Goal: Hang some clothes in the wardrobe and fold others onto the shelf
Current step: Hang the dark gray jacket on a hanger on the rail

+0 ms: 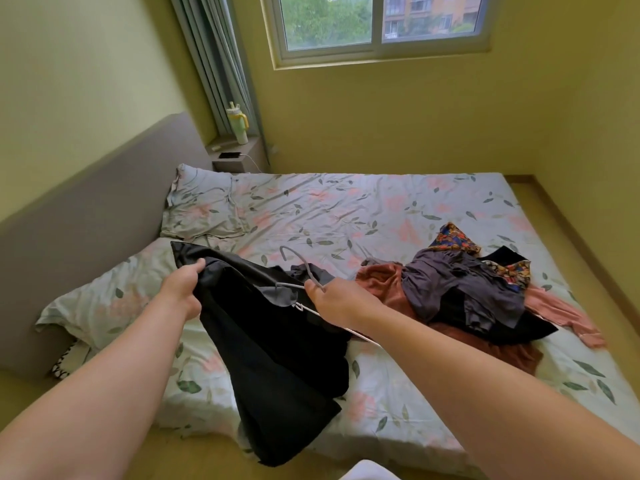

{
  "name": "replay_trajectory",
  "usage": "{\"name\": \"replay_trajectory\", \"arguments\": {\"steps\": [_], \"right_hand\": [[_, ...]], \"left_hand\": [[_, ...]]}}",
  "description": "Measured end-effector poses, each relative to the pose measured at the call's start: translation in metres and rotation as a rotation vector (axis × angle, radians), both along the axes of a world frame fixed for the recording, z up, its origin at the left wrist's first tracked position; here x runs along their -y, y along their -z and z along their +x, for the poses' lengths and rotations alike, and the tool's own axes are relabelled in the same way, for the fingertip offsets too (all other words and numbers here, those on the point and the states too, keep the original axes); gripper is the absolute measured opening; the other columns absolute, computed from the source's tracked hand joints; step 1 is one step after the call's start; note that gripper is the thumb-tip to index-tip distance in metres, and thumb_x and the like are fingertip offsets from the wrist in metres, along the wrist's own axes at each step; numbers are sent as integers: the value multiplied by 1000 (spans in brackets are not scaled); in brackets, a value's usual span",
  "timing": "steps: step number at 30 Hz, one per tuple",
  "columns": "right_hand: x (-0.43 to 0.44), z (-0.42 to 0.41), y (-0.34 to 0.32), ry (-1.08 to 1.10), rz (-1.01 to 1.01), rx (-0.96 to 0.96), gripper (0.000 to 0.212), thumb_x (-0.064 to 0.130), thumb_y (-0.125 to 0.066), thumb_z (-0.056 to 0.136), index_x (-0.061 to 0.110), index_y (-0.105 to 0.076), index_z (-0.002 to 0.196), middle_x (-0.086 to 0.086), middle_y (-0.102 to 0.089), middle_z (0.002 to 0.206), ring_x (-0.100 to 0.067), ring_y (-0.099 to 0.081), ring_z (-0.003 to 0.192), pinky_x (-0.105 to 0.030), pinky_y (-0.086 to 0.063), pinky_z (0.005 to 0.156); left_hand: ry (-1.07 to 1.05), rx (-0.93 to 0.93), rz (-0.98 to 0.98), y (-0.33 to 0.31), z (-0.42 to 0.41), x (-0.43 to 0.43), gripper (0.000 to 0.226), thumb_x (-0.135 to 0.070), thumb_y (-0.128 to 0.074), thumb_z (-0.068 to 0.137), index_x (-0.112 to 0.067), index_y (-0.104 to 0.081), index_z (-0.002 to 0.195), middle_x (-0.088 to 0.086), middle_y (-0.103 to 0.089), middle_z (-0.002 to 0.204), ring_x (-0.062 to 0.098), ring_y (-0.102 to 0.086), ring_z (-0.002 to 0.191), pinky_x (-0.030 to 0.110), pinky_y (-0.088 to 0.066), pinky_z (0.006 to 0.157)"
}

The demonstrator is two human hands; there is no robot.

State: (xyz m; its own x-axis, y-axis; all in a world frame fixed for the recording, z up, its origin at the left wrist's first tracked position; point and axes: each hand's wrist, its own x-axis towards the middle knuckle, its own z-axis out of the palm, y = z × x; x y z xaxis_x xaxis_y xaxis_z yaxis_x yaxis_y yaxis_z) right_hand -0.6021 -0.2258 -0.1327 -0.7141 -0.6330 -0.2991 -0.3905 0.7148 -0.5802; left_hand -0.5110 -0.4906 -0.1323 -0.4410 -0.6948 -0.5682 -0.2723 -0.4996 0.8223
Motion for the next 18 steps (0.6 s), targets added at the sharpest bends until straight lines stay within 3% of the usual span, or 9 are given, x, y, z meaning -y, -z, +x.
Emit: {"name": "replay_trajectory", "arguments": {"steps": [3,7,9,14,16,18], "right_hand": [[4,0,2,57,-72,-23,53,58,-30,98,21,-51,68,1,-56,72,-25,-58,76,-33,-39,65],[4,5,0,163,-149,-94,51,53,-26,99,17,-61,89,-4,-60,90,-27,-58,88,-35,-40,73],[5,4,-3,214,-183,-116,53,48,-24,100,14,-64,89,-5,-61,92,-27,-57,87,-35,-39,73],[12,1,-10,166,-295,25,48,40,-31,93,17,-45,54,-2,-51,58,-24,-46,56,-33,-36,60],[13,4,-12,157,-278,79,47,40,-33,90,13,-53,57,-1,-53,55,-23,-45,51,-33,-38,59],[12,6,-12,141,-246,109,47,39,-36,91,9,-64,69,1,-57,53,-20,-51,53,-33,-42,61]], "left_hand": [[68,-37,39,-8,11,0,20,0,-46,97,-5,-64,90,7,-73,70,24,-64,89,35,-46,97],[-35,-89,80,-11,24,10,28,12,-38,90,-2,-62,91,11,-67,94,29,-60,106,37,-43,106],[-76,-78,72,-8,29,16,34,16,-34,83,-3,-61,93,12,-63,107,33,-57,110,41,-41,110],[-113,-68,43,-2,38,19,44,17,-29,62,-3,-56,90,13,-55,121,36,-52,114,44,-38,112],[-87,-76,28,0,39,19,42,14,-31,55,-5,-52,86,11,-54,117,35,-52,109,40,-42,107],[-42,-79,-5,-1,39,16,40,11,-33,52,-8,-49,83,9,-53,104,33,-52,96,36,-48,92]]}}
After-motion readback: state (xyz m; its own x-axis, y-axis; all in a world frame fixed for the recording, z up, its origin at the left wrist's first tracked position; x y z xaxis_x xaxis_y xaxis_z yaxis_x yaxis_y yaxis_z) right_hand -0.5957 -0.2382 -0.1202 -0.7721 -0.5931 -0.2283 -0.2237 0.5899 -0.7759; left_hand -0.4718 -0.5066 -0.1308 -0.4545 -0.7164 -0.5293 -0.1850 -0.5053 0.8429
